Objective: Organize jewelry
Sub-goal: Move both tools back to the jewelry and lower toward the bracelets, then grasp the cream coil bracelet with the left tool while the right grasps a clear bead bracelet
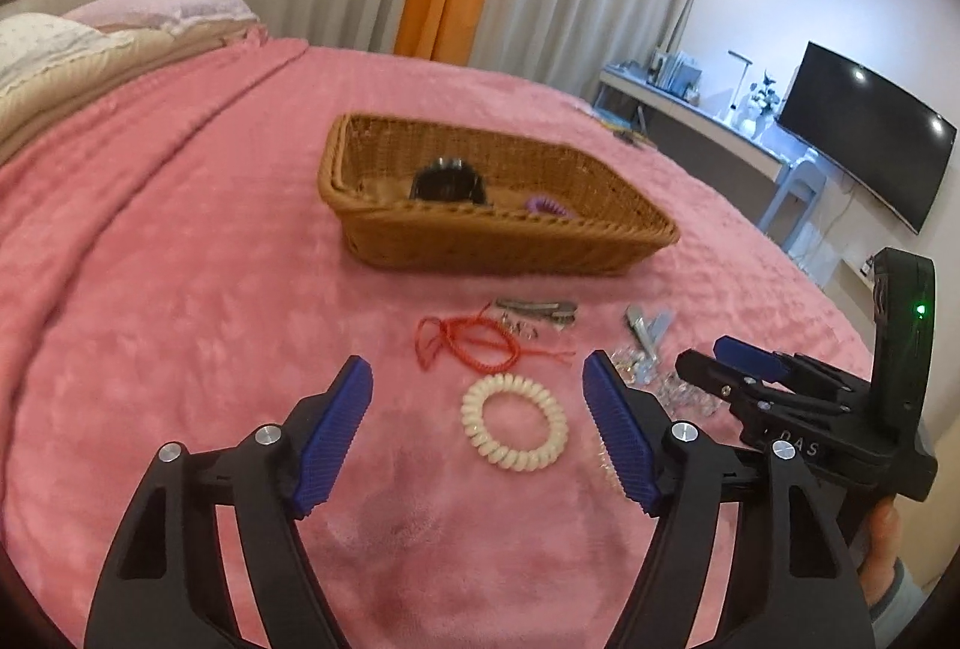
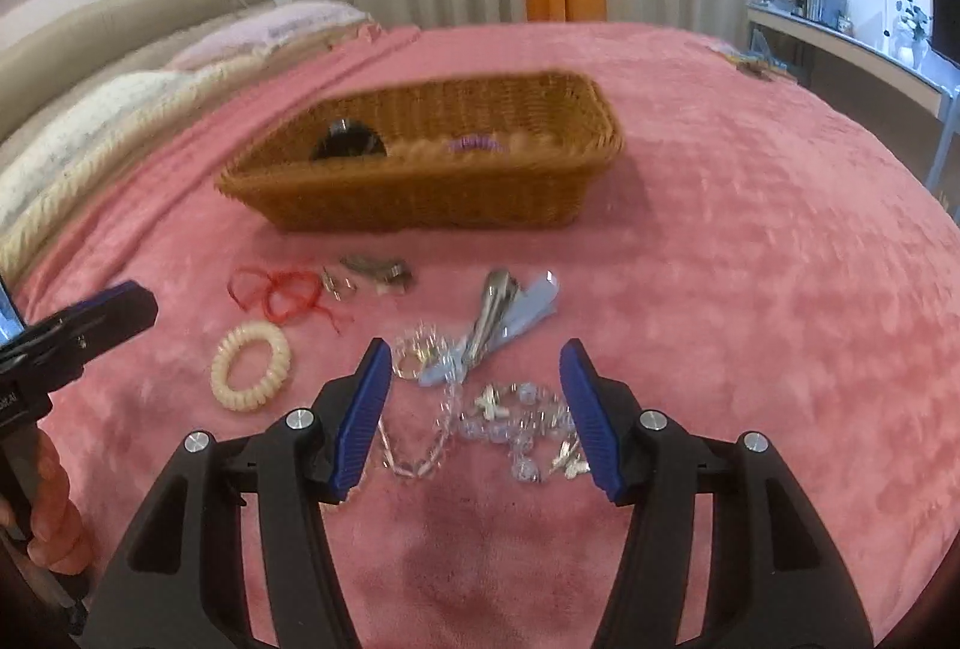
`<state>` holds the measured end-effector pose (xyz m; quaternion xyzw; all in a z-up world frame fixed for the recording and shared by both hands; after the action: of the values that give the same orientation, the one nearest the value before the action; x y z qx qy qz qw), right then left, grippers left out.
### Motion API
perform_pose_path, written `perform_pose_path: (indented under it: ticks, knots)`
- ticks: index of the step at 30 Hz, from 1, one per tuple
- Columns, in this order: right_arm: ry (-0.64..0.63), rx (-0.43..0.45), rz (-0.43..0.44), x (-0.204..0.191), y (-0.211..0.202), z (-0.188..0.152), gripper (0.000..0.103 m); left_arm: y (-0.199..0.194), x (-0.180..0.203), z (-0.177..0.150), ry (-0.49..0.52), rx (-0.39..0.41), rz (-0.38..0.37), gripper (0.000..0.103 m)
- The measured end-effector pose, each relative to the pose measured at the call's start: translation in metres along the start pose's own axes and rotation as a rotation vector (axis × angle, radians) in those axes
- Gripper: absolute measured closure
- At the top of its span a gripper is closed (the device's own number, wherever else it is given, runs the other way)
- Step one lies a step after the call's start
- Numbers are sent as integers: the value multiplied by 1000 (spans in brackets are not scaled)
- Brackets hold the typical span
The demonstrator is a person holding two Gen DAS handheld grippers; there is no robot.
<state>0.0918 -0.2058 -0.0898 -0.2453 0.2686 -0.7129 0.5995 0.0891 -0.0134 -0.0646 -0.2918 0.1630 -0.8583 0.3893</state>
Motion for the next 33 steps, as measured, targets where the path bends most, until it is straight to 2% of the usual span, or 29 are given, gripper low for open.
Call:
perform_pose_path:
  ticks: [2, 4, 5, 6, 7, 14, 19, 22, 24, 28, 33]
  knots:
    - [-11, -22, 2, -4, 4, -2, 48, 6, -2, -2, -2, -21, 5, 34]
    - [-21, -45, 3, -6, 9, -3, 51, 12, -3, -4, -12, -45, -1, 40]
    - [-27, -55, 7, -7, 11, -4, 56, 15, -3, -5, -19, -55, 0, 43]
    - [-37, -74, 14, -9, 15, -6, 67, 18, -5, -7, -27, -69, 2, 44]
    - [-44, -88, 17, -10, 18, -7, 69, 23, -7, -9, -37, -86, 4, 45]
    - [-81, -130, -1, -20, 30, -10, 70, 43, -15, -21, -66, -166, 54, 49]
    - [-104, -104, -6, -25, 26, -10, 97, 46, -12, -24, -33, -179, 119, 60]
    - [-121, -90, -22, -27, 23, -9, 97, 45, -10, -24, -9, -181, 131, 72]
    - [-114, -77, -25, -25, 19, -8, 97, 45, -7, -24, 3, -183, 115, 93]
    - [-101, -35, -22, -23, 3, -3, 97, 43, -4, -24, 16, -170, 114, 94]
    - [-80, -24, 32, -21, -18, -4, 97, 42, -7, -24, -12, -165, 78, 94]
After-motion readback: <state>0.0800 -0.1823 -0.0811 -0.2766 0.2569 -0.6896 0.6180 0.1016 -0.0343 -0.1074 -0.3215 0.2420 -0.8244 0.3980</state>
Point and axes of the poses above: each gripper's, at about its wrist camera, not at the fingertips, and y roughly the way its jaws point, x to its right, z to its top, the point moved 6 cm from there along y, roughly the way its jaws point, and after that the axes turned 13 degrees about -z, right-handed, at the moved point
